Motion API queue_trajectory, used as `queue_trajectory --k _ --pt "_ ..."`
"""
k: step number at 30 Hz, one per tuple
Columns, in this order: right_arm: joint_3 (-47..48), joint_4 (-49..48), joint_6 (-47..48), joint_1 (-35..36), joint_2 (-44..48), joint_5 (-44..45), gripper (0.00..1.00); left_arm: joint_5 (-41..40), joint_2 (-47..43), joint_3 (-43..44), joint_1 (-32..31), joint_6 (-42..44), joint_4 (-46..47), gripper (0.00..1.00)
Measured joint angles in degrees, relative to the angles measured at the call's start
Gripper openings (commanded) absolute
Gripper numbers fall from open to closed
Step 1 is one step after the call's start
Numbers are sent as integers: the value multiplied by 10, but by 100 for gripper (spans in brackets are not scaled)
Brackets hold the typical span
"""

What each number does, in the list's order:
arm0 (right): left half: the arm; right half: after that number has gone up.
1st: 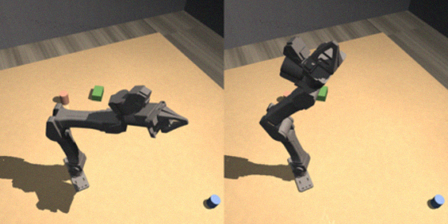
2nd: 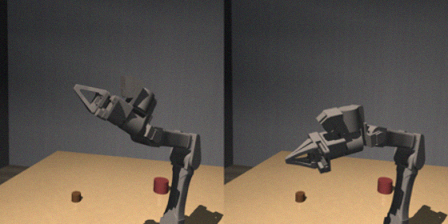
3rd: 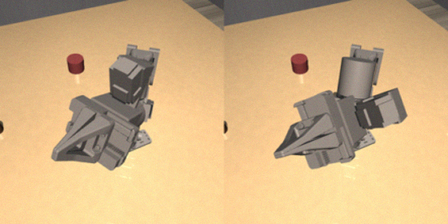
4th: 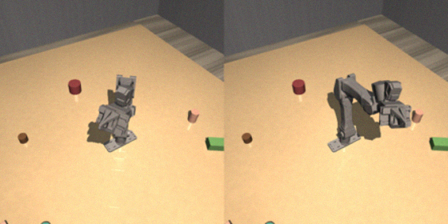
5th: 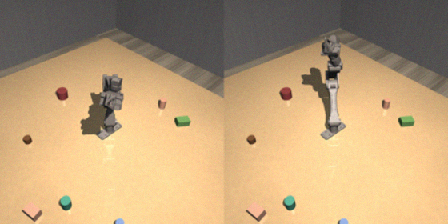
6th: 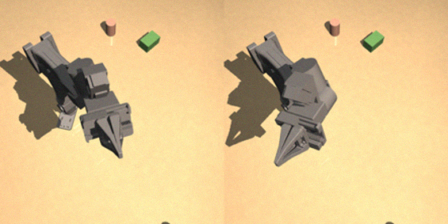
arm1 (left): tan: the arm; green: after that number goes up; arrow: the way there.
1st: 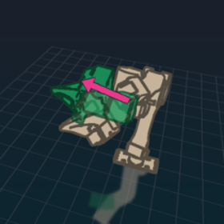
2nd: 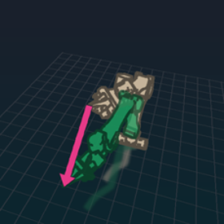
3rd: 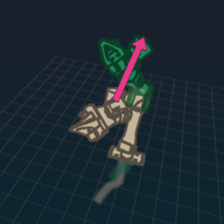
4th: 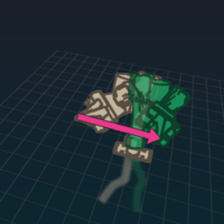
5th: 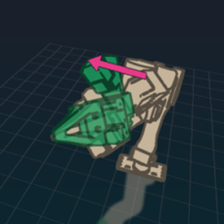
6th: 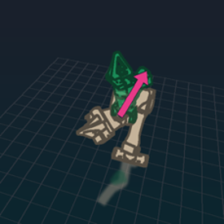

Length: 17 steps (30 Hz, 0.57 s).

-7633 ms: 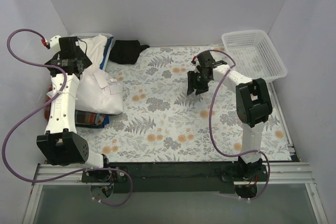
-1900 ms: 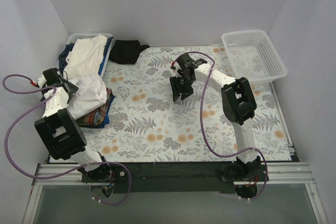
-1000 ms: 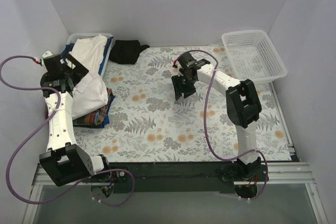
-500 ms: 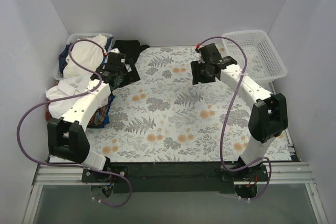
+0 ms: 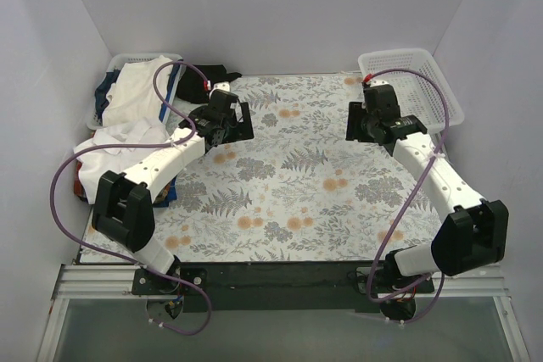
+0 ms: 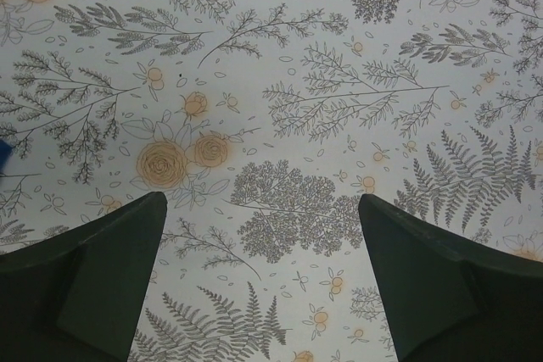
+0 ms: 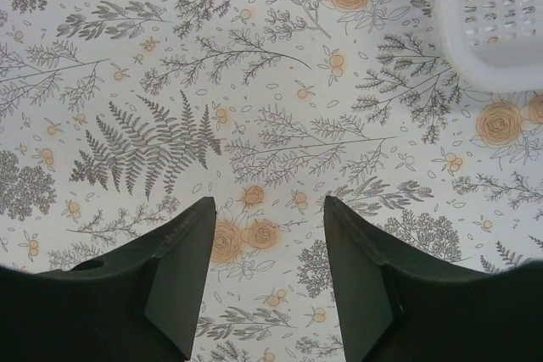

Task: Fold and stack the long sleeve shirts
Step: Neatly place the folded shirt to the corner

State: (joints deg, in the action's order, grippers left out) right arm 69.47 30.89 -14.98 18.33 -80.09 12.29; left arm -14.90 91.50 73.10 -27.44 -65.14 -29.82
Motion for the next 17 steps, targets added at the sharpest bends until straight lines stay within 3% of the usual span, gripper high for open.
queue_trajectory --k 11,17 --pt "-52 -23 -1 -15 44 -7 63 -25 0 -1 -5 35 41 98" --pt "-57 -31 0 -15 44 -22 63 -27 -21 -43 -5 47 57 98"
